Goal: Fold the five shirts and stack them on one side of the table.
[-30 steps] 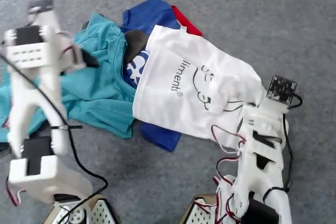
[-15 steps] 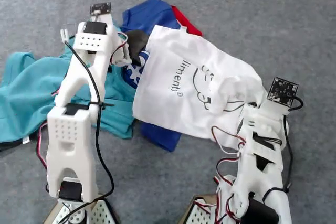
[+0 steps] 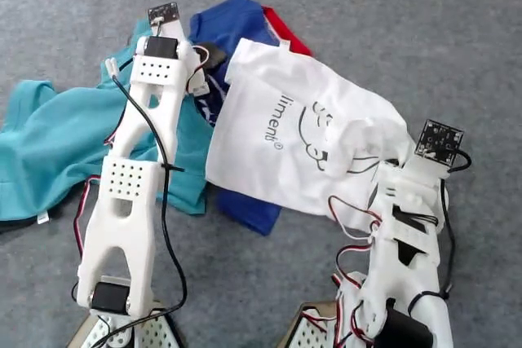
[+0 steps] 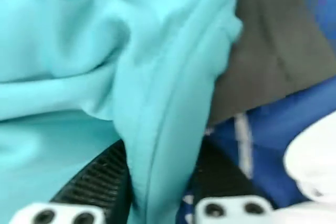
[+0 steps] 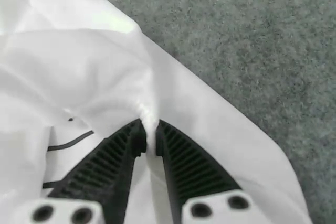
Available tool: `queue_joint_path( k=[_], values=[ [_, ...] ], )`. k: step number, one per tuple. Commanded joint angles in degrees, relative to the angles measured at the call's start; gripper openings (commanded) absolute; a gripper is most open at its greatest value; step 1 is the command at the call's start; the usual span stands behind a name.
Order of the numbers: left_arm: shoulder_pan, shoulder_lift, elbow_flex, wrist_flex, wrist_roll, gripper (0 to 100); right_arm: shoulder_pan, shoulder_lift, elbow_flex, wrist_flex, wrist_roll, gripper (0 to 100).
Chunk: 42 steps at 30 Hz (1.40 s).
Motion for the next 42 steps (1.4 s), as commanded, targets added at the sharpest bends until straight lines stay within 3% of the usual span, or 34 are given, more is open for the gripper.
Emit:
queue_joint_path(
  k=[1,11,35,42],
  values=[
    [-1.6,2.2,-4.5,2.1,0.6,3,0.3,-0.7,0.0,-1.1,-0.4,1.3],
    [-17.5,1.8,-23.6,10.5,-6.4,3,0.3,-0.7,0.0,-1.1,-0.4,1.4],
    [-56.0,-37.8,-22.7,12.1,-6.3,3,0.2,-0.7,0.0,-0.9,-0.4,1.5],
    [-59.1,-36.7,-20.5,12.1,-6.6,3,0.1,-0.7,0.0,-0.9,-0.4,1.5]
  ],
)
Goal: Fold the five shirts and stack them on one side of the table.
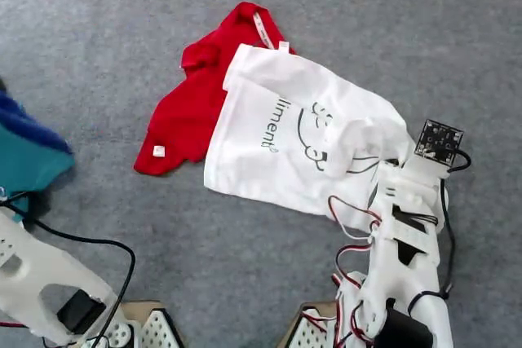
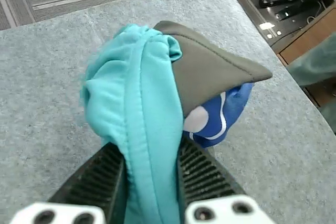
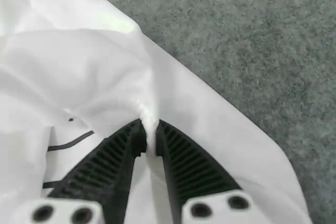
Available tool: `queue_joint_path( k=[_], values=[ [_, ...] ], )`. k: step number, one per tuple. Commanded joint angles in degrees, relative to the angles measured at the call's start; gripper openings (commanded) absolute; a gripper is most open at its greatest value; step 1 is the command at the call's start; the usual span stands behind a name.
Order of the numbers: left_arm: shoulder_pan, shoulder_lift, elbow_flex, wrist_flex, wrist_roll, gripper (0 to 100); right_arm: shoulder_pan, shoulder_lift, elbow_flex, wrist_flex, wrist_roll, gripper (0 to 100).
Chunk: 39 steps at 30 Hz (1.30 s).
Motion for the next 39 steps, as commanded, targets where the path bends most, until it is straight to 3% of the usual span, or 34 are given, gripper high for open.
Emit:
queue_joint_path(
  k=[1,10,13,16,21,26,35,39],
  values=[
    [0.3,-1.8,-0.1,0.1,-0.3,3,-0.2,-0.7,0.1,-0.9,-0.4,1.5],
    [15.0,6.4,2.7,0.2,-3.2,4,-1.1,-0.7,0.2,-0.8,-0.3,1.5],
    [20.4,9.6,2.7,0.2,-7.1,15,-1.1,-0.7,0.2,-0.8,-0.2,1.5],
    [23.0,14.6,2.9,0.1,-6.0,30,-1.1,-0.7,0.2,-0.8,-0.2,1.5],
    [22.8,15.7,2.4,0.2,-2.1,31,-1.2,-0.7,0.2,-0.8,-0.2,1.5],
    [25.0,8.4,2.9,0.2,-1.2,31,-1.2,-0.7,0.2,-0.8,-0.2,1.5],
    [49.9,3.3,17.9,-0.7,-1.6,31,-1.2,-0.7,0.2,-0.8,-0.2,1.5],
    [54.9,10.1,28.3,-7.2,-1.3,31,-1.1,-0.7,0.2,-0.8,-0.2,1.5]
  ],
)
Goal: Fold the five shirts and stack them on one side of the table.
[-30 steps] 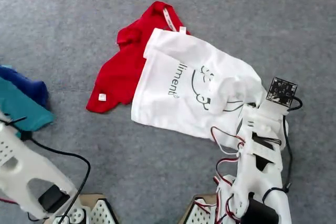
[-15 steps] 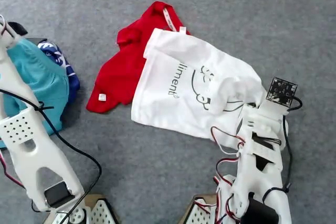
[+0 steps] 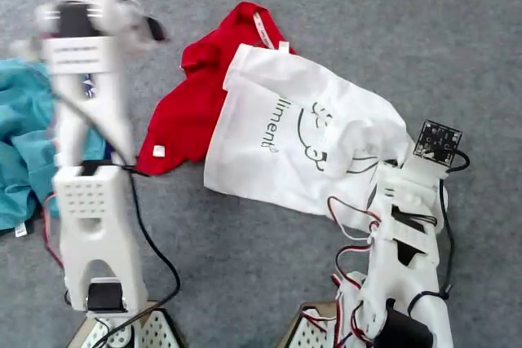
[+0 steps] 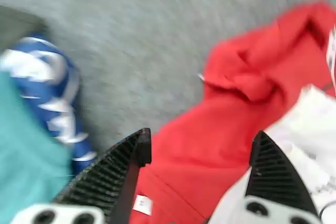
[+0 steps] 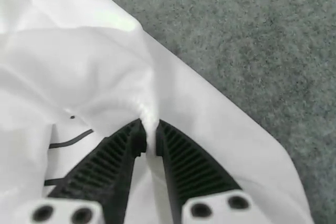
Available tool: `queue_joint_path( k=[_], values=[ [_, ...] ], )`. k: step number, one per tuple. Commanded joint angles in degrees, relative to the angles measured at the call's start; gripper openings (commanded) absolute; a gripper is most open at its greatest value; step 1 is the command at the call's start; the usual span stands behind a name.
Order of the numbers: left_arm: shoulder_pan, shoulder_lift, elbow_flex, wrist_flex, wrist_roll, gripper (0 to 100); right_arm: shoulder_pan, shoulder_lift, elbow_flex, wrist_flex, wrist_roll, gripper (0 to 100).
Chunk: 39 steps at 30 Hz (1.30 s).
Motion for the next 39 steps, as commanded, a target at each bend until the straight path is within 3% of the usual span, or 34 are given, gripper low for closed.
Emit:
queue_joint_path(
  k=[1,10,13,17,20,28,33,39],
  values=[
    [3.6,4.4,7.7,-5.7,0.4,31,-1.0,-0.7,-0.1,-0.8,-0.2,1.5],
    [4.5,19.9,7.6,-8.4,0.6,30,-0.9,-0.7,-0.1,-1.0,-0.2,1.5],
    [5.0,20.8,5.6,-8.4,0.4,23,-0.9,-0.7,-0.1,-1.0,-0.2,1.5],
    [4.4,21.4,2.0,-8.4,0.2,4,-0.8,-0.7,-0.1,-1.1,-0.2,1.5],
    [3.0,20.8,-0.7,-7.9,0.2,4,-0.8,-0.7,-0.1,-1.1,-0.2,1.5],
    [-5.1,18.6,-26.5,1.9,0.2,3,-0.8,-0.7,-0.2,-1.1,-0.4,1.5],
    [-12.7,6.5,-25.8,0.4,0.5,3,-0.8,-0.7,-0.2,-1.1,-0.4,1.5],
    [-22.4,-9.2,-25.8,-7.3,0.2,3,-1.0,-0.7,-0.2,-1.1,-0.4,1.5]
  ],
)
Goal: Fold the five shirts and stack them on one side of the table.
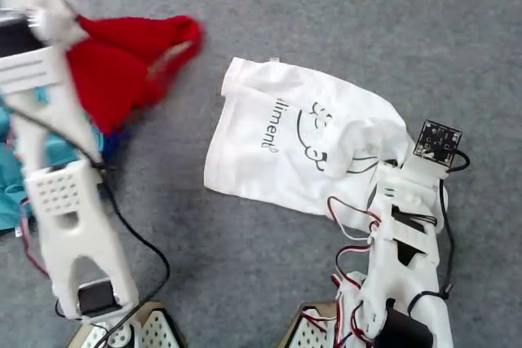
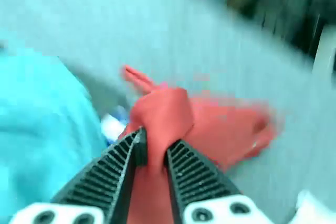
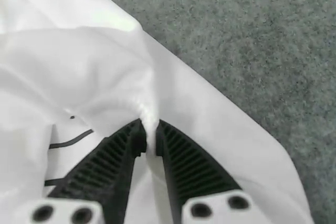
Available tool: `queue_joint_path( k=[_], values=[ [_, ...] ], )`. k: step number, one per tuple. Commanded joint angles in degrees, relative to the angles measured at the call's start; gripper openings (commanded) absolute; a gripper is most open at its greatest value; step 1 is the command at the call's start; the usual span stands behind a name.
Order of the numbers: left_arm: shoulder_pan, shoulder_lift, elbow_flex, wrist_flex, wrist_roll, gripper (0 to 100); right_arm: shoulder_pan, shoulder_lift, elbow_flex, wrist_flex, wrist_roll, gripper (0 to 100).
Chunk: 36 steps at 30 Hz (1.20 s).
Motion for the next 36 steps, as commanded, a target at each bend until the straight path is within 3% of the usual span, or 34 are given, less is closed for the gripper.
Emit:
queue_joint_path(
  k=[1,8,11,14,21,27,31,36],
  values=[
    [-6.5,-13.3,-3.1,-3.7,0.0,3,-1.0,-0.7,-0.1,-1.1,-0.4,1.5],
    [-18.9,-21.5,-3.0,-3.5,-0.2,3,-1.1,-0.7,-0.1,-1.1,-0.3,1.5],
    [-21.3,-21.5,-3.0,1.3,-2.9,3,-1.1,-0.7,-0.1,-1.1,-0.3,1.5],
    [-21.6,-19.3,1.5,7.7,-5.7,3,-1.1,-0.7,-0.1,-1.1,-0.3,1.5],
    [-18.9,-7.6,24.7,5.5,-6.6,4,-1.1,-0.7,-0.1,-1.1,-0.3,1.5],
    [-17.3,1.3,27.4,6.1,-9.2,28,-1.1,-0.7,-0.2,-0.9,-0.3,1.5],
    [-18.3,0.1,26.1,7.6,-14.7,31,-0.7,-1.2,-0.8,-0.8,-0.1,1.5],
    [-18.9,-12.4,32.2,7.6,-16.2,31,-0.6,-1.3,-4.5,-0.6,-0.1,1.5]
  ],
)
